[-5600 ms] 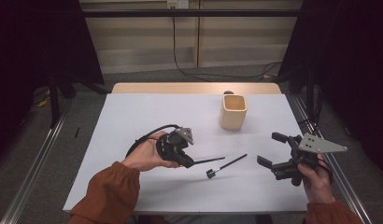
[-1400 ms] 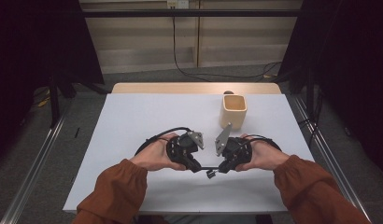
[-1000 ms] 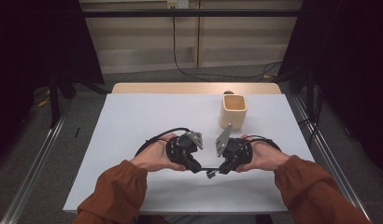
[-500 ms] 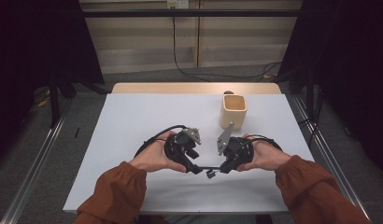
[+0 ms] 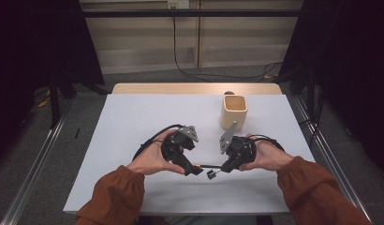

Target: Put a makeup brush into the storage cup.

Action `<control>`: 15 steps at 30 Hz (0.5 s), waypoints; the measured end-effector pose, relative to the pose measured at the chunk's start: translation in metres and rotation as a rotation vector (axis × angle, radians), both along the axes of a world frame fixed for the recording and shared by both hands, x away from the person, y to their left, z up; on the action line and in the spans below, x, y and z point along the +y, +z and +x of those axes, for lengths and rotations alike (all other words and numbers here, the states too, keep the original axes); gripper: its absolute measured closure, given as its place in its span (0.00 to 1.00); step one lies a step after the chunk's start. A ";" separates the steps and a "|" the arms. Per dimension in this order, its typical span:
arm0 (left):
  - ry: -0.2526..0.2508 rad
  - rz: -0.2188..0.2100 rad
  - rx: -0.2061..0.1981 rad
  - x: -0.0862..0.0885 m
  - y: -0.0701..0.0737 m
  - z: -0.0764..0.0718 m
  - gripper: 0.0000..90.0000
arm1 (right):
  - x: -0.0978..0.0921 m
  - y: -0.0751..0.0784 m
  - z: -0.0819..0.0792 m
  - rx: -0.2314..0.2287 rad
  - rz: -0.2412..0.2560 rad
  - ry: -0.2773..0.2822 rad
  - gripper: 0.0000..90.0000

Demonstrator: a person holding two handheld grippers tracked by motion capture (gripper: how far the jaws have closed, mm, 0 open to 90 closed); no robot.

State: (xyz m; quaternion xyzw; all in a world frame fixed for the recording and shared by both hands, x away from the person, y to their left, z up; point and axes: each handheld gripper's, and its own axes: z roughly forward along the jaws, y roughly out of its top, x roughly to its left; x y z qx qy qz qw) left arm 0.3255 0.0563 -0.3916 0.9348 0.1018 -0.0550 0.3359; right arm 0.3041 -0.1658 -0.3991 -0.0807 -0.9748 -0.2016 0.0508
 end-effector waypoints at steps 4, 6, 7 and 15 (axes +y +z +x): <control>0.016 -0.021 -0.004 0.008 0.000 0.001 0.04 | -0.005 -0.001 -0.001 -0.001 0.011 -0.010 0.95; 0.032 -0.031 -0.019 0.011 0.001 0.001 0.05 | -0.008 -0.001 -0.002 -0.001 0.020 -0.016 0.95; 0.038 -0.040 -0.020 0.013 0.000 0.000 0.05 | -0.009 -0.001 -0.002 -0.004 0.024 -0.019 0.95; 0.093 -0.051 -0.035 0.028 -0.005 -0.003 0.05 | -0.026 0.000 -0.006 -0.028 0.064 -0.080 0.95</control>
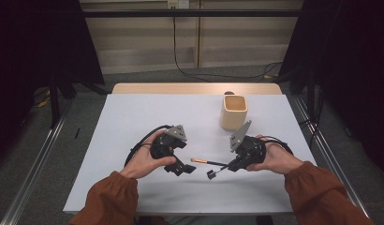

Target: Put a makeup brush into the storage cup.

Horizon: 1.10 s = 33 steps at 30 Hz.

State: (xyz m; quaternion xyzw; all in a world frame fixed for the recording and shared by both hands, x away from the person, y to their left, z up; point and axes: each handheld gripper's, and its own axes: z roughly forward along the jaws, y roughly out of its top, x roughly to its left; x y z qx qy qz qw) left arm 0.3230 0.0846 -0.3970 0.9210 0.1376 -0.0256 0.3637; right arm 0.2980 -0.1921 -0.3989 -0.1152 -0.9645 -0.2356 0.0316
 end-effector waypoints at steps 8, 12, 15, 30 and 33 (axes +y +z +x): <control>0.038 -0.042 -0.016 0.012 -0.004 -0.005 0.04 | -0.015 -0.003 -0.003 0.011 0.014 -0.039 0.95; 0.075 -0.070 -0.013 0.019 -0.008 -0.005 0.04 | -0.016 -0.001 -0.004 0.003 0.023 -0.043 0.95; 0.099 -0.112 0.015 0.026 -0.011 -0.004 0.04 | -0.017 -0.001 -0.003 -0.002 0.032 -0.052 0.95; 0.178 -0.176 -0.057 0.043 -0.016 -0.018 0.04 | -0.030 -0.008 -0.009 -0.032 0.178 -0.130 0.95; 0.186 -0.182 -0.059 0.044 -0.016 -0.020 0.03 | -0.031 -0.009 -0.010 -0.032 0.223 -0.144 0.95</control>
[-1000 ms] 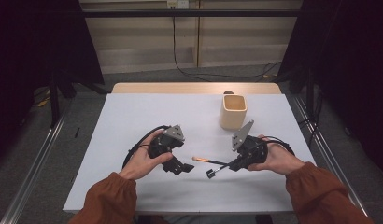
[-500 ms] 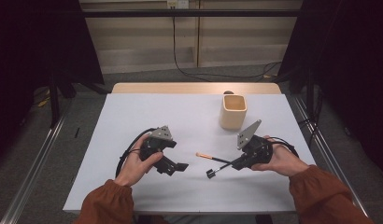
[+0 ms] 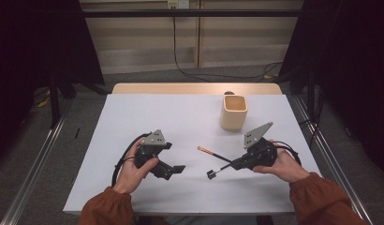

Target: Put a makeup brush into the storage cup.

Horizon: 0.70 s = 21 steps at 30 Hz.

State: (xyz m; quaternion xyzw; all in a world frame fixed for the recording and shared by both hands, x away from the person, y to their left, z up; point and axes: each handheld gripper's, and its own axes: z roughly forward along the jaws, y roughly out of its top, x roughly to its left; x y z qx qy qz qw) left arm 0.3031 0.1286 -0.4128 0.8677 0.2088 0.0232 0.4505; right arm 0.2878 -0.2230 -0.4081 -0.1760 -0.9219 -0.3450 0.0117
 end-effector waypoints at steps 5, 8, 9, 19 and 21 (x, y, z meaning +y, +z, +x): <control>0.009 -0.008 -0.007 0.002 -0.001 -0.004 0.03 | -0.002 -0.004 -0.001 -0.008 0.072 -0.029 0.95; 0.014 -0.004 -0.006 0.003 -0.003 -0.006 0.03 | -0.002 -0.005 -0.002 -0.023 0.114 -0.038 0.95; 0.019 -0.006 -0.007 0.003 -0.004 -0.006 0.03 | -0.002 -0.005 -0.003 -0.021 0.129 -0.044 0.95; 0.043 -0.010 -0.009 0.006 -0.006 -0.006 0.03 | 0.001 -0.011 -0.006 -0.062 0.259 -0.084 0.95; 0.043 -0.011 -0.010 0.006 -0.007 -0.007 0.03 | 0.001 -0.012 -0.006 -0.074 0.280 -0.090 0.95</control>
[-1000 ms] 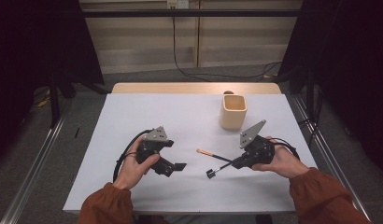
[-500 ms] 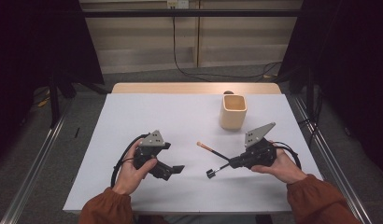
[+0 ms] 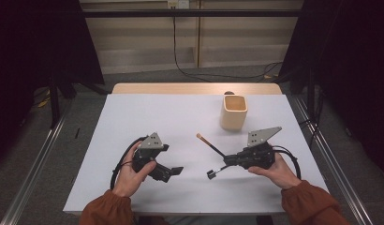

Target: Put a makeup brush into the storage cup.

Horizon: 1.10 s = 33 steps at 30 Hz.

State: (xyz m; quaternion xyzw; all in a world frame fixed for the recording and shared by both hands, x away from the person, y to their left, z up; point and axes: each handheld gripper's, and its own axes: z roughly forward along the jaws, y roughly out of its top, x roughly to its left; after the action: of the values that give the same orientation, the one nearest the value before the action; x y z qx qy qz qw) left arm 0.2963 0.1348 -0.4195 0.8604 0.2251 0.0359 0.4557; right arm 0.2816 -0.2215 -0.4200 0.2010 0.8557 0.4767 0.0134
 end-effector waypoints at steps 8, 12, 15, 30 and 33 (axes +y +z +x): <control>0.007 0.013 -0.008 0.000 -0.001 0.000 0.03 | 0.000 0.002 -0.002 -0.037 0.097 -0.032 0.95; 0.016 0.005 -0.007 0.000 -0.003 -0.001 0.03 | -0.001 0.004 -0.003 -0.057 0.144 -0.049 0.95; 0.018 0.003 -0.003 0.001 -0.006 -0.001 0.03 | -0.001 0.006 -0.005 -0.070 0.184 -0.063 0.95; 0.038 -0.108 -0.042 0.005 -0.007 -0.009 0.03 | 0.001 0.003 -0.008 -0.079 0.226 -0.071 0.95; 0.037 -0.162 -0.058 0.001 -0.006 -0.011 0.03 | 0.001 0.003 -0.008 -0.082 0.229 -0.074 0.95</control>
State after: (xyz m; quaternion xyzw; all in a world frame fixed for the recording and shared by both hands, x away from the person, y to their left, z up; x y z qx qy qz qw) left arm 0.2850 0.1363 -0.4251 0.8151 0.2298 0.0507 0.5294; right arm 0.2735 -0.2209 -0.4167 0.2129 0.7864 0.5783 0.0429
